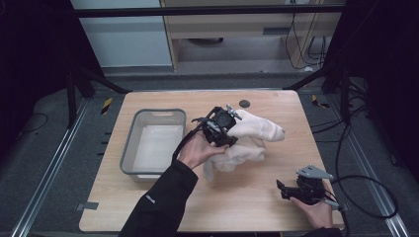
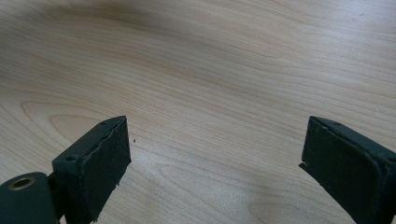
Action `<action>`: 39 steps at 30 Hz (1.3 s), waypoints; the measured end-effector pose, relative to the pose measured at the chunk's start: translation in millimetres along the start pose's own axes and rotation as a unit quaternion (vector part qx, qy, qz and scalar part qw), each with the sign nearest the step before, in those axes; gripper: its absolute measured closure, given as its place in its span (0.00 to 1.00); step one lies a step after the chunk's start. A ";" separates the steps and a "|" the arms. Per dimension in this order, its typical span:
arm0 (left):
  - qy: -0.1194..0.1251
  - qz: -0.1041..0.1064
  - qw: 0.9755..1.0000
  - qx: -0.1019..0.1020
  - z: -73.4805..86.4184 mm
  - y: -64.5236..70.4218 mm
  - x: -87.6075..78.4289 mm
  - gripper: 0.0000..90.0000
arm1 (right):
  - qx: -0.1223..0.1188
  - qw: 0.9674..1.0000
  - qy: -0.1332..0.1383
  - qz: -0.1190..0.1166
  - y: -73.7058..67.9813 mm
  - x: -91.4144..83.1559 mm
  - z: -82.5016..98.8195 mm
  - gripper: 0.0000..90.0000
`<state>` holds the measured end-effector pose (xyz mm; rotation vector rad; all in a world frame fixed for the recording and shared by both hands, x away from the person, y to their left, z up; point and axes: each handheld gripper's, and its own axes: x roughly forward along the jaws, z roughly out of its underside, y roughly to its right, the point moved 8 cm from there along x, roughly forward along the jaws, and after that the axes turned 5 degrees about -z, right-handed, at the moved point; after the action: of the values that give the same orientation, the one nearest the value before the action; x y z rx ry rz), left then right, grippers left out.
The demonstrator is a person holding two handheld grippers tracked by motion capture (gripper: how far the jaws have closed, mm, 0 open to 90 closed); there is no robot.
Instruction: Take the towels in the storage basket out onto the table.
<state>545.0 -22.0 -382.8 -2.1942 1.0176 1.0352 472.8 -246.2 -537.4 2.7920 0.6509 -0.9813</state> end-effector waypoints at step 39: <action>-0.034 0.012 0.999 -0.015 38.5 6.3 73.2 0.76 | -0.015 1.000 -0.012 0.003 0.0 3.4 3.5 0.09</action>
<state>555.0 -29.2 -464.8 -2.1593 1.0075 1.1343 473.2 -245.8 -542.2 2.7495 0.6474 -0.9941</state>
